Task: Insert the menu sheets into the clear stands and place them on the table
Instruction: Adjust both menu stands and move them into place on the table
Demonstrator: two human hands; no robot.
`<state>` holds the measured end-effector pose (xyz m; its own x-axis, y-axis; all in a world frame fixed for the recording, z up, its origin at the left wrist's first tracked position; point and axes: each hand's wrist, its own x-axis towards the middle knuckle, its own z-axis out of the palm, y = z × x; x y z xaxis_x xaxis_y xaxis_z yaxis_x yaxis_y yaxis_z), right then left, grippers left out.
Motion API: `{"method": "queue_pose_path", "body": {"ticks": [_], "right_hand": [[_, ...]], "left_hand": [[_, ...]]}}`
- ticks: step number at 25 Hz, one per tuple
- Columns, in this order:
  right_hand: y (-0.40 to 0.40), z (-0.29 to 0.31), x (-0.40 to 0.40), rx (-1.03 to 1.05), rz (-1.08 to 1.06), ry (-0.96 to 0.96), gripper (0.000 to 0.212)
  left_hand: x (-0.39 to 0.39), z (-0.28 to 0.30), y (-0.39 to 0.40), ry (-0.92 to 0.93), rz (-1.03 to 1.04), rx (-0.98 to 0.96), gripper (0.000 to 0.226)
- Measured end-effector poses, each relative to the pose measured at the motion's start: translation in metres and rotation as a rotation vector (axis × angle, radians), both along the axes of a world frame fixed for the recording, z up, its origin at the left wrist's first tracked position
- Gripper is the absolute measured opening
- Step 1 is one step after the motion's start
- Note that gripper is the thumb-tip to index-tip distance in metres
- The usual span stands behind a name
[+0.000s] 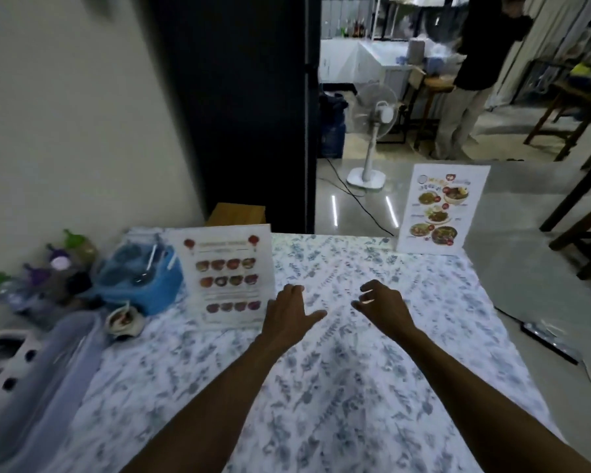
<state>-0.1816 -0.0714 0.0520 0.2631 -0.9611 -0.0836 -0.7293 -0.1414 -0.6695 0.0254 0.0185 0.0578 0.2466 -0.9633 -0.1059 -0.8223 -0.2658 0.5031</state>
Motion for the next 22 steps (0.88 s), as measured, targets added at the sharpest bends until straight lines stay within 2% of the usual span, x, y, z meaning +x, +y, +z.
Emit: {"method": "queue_pose_path", "body": {"ticks": [6, 11, 17, 20, 22], "right_hand": [[0.075, 0.0, 0.105, 0.012, 0.195, 0.01, 0.037], [0.096, -0.008, 0.15, 0.014, 0.303, 0.072, 0.043], [0.078, -0.032, 0.168, 0.064, 0.181, 0.16, 0.077], [0.055, -0.046, 0.177, 0.083, 0.144, 0.16, 0.083], [0.04, -0.052, 0.186, 0.102, 0.139, 0.144, 0.079]], "left_hand": [[0.088, -0.001, 0.093, 0.021, 0.159, -0.005, 0.088], [0.125, -0.003, 0.136, 0.052, 0.272, -0.004, 0.086], [0.176, -0.019, 0.135, 0.148, 0.438, -0.014, 0.08], [0.195, -0.035, 0.123, 0.185, 0.5, 0.006, 0.078], [0.205, -0.045, 0.108, 0.197, 0.52, 0.034, 0.079]]}}
